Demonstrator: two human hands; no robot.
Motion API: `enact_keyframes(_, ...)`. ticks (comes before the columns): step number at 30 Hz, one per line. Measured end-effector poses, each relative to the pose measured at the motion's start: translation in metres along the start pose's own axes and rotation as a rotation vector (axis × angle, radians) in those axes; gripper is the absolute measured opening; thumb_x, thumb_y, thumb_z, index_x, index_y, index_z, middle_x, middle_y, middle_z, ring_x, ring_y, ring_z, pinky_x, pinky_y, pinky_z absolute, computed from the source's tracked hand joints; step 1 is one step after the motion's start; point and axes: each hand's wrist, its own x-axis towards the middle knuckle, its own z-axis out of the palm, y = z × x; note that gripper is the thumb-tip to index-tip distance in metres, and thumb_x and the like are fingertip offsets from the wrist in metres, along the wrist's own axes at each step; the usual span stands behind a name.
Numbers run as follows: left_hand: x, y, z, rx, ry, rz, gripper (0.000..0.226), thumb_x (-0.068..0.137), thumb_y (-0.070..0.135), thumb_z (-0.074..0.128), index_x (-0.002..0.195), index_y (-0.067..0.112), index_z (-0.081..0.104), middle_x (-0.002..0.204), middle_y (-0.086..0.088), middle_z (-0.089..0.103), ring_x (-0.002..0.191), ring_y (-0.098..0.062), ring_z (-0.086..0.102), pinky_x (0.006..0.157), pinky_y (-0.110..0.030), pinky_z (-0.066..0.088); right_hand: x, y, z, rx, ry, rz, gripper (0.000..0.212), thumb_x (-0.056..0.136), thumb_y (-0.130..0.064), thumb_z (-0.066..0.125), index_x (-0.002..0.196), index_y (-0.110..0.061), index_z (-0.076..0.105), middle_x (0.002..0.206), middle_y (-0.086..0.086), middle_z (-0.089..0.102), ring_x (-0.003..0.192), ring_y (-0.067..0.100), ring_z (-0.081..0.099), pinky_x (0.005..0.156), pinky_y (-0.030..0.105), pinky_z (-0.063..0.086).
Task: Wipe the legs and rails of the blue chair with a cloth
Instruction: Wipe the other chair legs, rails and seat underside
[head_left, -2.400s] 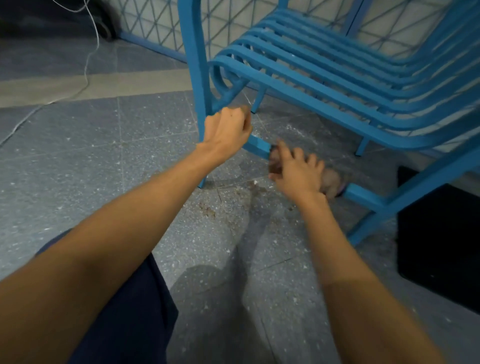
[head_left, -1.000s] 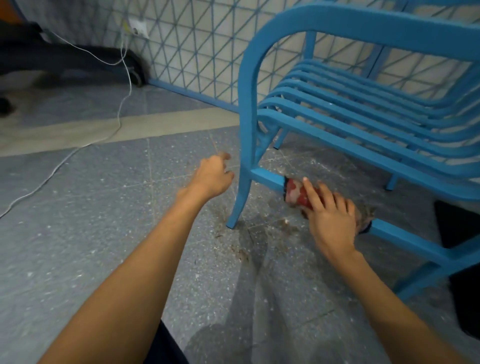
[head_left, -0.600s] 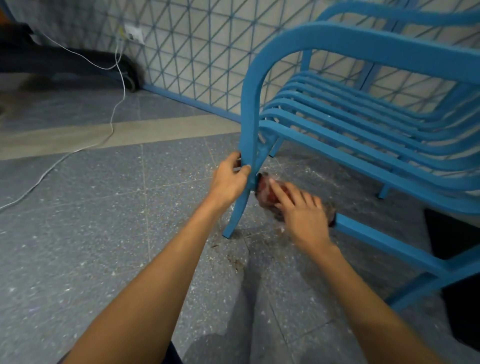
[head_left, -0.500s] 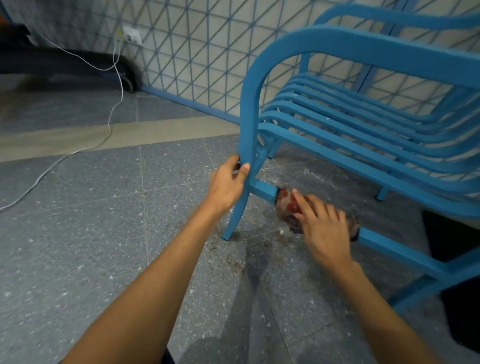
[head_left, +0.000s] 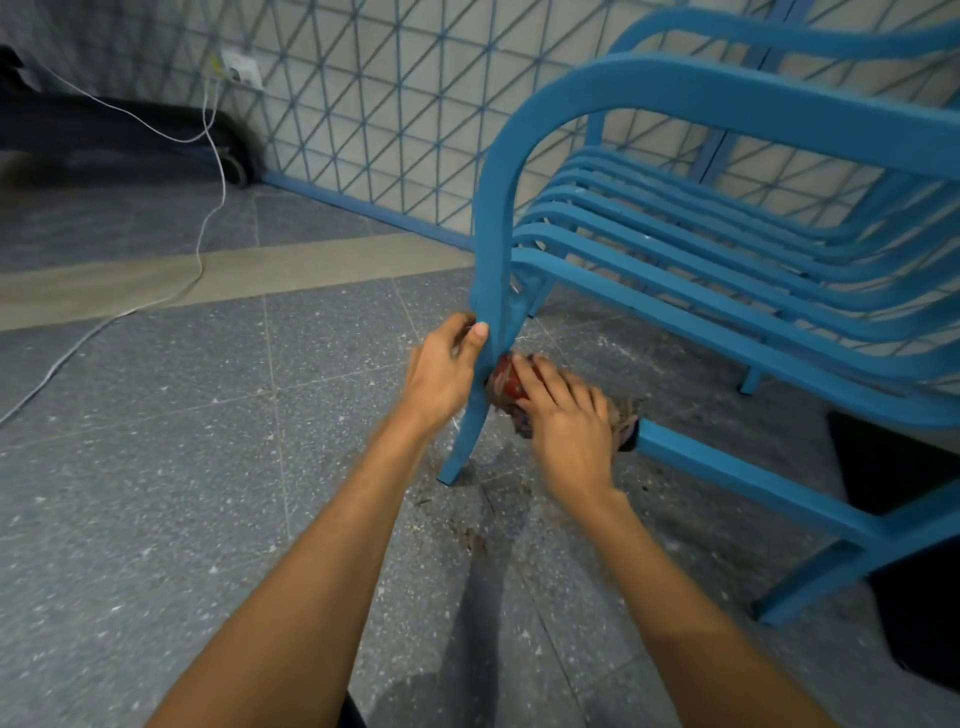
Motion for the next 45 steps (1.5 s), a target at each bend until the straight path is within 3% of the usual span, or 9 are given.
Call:
enact_keyframes(6,-0.001,0.001,-0.002,-0.055,-0.028,-0.007,0.034,0.099,0.038,0.043,0.120,0.014,0.057,0.113,0.003,0.064,0.104,-0.011,0.058,0.078,-0.022,0.042,-0.020,0.038,0.004,0.052,0.162,-0.080,0.067,0.078,-0.005,0.073,0.137,-0.025,0.048,0.136,-0.001,0.055,0.117,0.025,0.056,0.092,0.043,0.045)
enact_keyframes(11,-0.010,0.001,-0.008,0.105,-0.065,-0.054,0.038,0.102,0.037,0.036,0.118,0.012,0.059,0.105,-0.003,0.065,0.102,-0.022,0.060,0.081,-0.034,0.045,-0.022,0.042,-0.003,0.167,0.198,-0.076,0.056,0.080,-0.001,0.069,0.131,-0.021,0.056,0.132,0.002,0.059,0.116,0.027,0.057,0.095,0.039,0.038)
enact_keyframes(15,-0.038,0.002,-0.011,0.341,-0.203,-0.295,0.074,0.087,0.071,0.018,0.102,0.008,0.055,0.093,-0.009,0.062,0.089,-0.029,0.059,0.079,-0.042,0.048,-0.012,0.022,-0.033,0.462,0.145,0.149,0.039,0.090,-0.011,0.061,0.128,-0.020,0.059,0.121,0.008,0.065,0.108,0.027,0.062,0.098,0.039,0.045)
enact_keyframes(21,-0.058,0.038,-0.026,0.299,0.205,-0.264,0.046,0.095,0.053,0.041,0.117,0.015,0.054,0.095,-0.002,0.068,0.085,-0.024,0.065,0.075,-0.036,0.051,0.016,-0.023,-0.090,0.863,0.098,0.486,0.030,0.088,-0.028,0.066,0.116,-0.017,0.067,0.089,-0.010,0.067,0.086,0.008,0.064,0.082,0.023,0.051)
enact_keyframes(26,-0.066,0.055,-0.030,-0.205,-0.036,-0.383,0.040,0.079,0.071,0.051,0.104,0.040,0.056,0.105,0.001,0.070,0.090,-0.019,0.070,0.078,-0.039,0.058,0.027,-0.055,-0.081,1.180,-0.216,0.366,0.019,0.090,-0.025,0.062,0.105,-0.016,0.069,0.087,0.003,0.072,0.076,0.013,0.069,0.074,0.031,0.059)
enact_keyframes(31,-0.060,0.021,-0.025,-0.696,-0.003,-0.716,0.044,0.087,0.027,0.067,0.125,0.009,0.054,0.105,-0.017,0.071,0.088,-0.026,0.071,0.074,-0.044,0.060,0.041,-0.042,-0.080,1.453,-0.457,0.480,0.025,0.100,-0.015,0.043,0.110,-0.001,0.062,0.091,0.015,0.070,0.077,0.025,0.071,0.065,0.031,0.060)
enact_keyframes(35,-0.042,-0.009,-0.015,-0.578,0.245,-0.871,0.021,0.090,0.007,0.053,0.111,0.005,0.057,0.088,-0.020,0.070,0.062,-0.029,0.069,0.052,-0.040,0.058,0.048,0.006,-0.066,0.915,-0.022,0.352,0.025,0.099,-0.014,0.042,0.106,-0.002,0.064,0.084,0.010,0.069,0.072,0.020,0.067,0.069,0.026,0.056)
enact_keyframes(40,-0.020,0.010,0.039,-0.402,0.293,-0.364,0.053,0.078,-0.008,0.046,0.121,0.022,0.046,0.106,-0.008,0.059,0.089,-0.020,0.059,0.077,-0.036,0.051,0.031,0.030,-0.025,0.189,-0.322,-0.030,0.046,0.100,-0.048,0.023,0.119,-0.018,0.053,0.105,0.014,0.068,0.097,0.036,0.063,0.073,0.041,0.042)
enact_keyframes(45,-0.025,-0.016,0.083,-0.311,0.358,-0.180,0.071,0.073,0.002,0.045,0.139,0.024,0.029,0.125,-0.011,0.047,0.113,-0.029,0.050,0.095,-0.043,0.046,0.033,0.032,-0.019,0.164,-0.208,-0.047,0.051,0.099,-0.051,0.022,0.103,-0.013,0.057,0.089,0.017,0.069,0.086,0.037,0.063,0.068,0.039,0.036)
